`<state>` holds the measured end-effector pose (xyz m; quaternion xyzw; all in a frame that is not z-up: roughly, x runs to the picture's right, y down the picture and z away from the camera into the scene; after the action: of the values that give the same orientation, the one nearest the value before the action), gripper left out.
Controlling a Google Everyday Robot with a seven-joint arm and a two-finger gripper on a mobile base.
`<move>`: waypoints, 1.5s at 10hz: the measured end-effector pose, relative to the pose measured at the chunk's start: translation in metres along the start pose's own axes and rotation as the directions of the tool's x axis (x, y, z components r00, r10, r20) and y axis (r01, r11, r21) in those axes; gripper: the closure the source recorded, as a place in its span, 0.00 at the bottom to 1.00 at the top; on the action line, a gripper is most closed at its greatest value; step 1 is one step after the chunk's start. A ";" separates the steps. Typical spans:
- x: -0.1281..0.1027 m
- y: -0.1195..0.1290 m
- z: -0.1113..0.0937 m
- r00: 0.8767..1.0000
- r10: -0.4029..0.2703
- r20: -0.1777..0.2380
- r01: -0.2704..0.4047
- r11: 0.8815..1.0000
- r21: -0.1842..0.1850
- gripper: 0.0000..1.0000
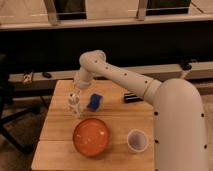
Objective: Knock the bottle over
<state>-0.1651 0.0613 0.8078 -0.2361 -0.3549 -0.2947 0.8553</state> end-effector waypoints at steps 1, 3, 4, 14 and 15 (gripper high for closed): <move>-0.001 0.001 0.001 1.000 -0.006 0.008 0.006 1.000 -0.003 0.99; -0.002 0.003 0.003 0.999 -0.024 0.028 0.024 1.000 -0.009 0.99; -0.002 0.004 0.004 0.999 -0.029 0.034 0.030 0.999 -0.013 0.99; -0.012 0.009 0.022 0.994 -0.086 0.074 0.091 0.994 -0.067 0.99; -0.015 0.011 0.023 0.993 -0.091 0.077 0.097 0.993 -0.074 0.99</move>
<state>-0.1770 0.0888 0.8095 -0.2628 -0.3852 -0.3394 0.8169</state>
